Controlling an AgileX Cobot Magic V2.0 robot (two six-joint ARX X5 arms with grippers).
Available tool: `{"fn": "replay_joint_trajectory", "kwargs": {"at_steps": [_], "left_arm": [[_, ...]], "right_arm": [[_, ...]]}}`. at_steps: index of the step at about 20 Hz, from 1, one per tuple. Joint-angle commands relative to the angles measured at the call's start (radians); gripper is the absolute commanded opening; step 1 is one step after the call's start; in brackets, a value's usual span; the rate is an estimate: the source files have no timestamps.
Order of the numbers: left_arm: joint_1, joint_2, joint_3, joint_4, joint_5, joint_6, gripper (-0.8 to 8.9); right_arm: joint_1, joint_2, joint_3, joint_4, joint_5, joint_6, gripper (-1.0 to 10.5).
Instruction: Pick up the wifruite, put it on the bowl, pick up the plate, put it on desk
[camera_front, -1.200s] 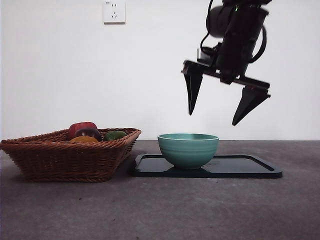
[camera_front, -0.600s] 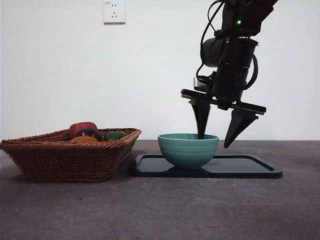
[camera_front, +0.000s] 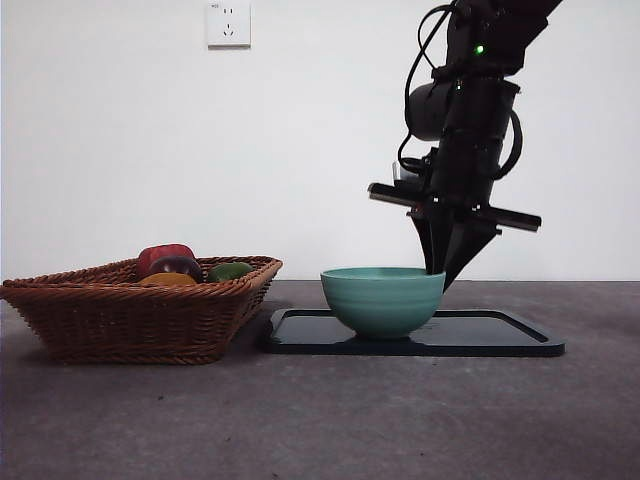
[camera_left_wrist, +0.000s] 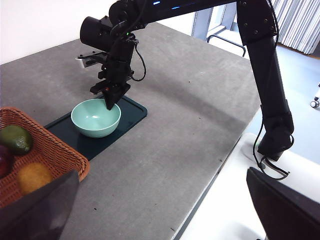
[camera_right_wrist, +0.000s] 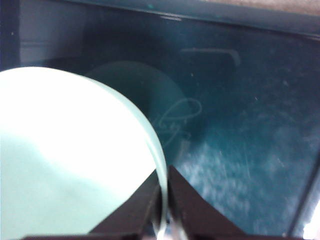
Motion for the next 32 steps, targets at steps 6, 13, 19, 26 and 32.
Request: {"fn": "replay_joint_trajectory", "kwargs": {"at_steps": [6, 13, 19, 26, 32], "left_arm": [[-0.006, 0.005, 0.011, 0.011, 0.002, 0.008, 5.62], [-0.006, 0.005, 0.011, 0.012, 0.002, 0.008, 5.62], [-0.006, 0.005, 0.011, 0.012, 0.002, 0.008, 5.62], [-0.006, 0.005, 0.011, 0.012, 0.002, 0.008, 5.62], [-0.006, 0.005, 0.011, 0.012, 0.002, 0.008, 5.62]], "right_arm": [[0.012, -0.157, 0.064, -0.163, 0.019, -0.037, 0.1], [0.141, -0.5, -0.316, -0.124, 0.053, -0.043, 0.1], [0.263, -0.584, -0.537, -0.015, 0.053, 0.028, 0.1], [0.286, -0.583, -0.756, 0.222, 0.047, 0.125, 0.1], [0.286, -0.583, -0.847, 0.307, 0.024, 0.184, 0.1]]}}
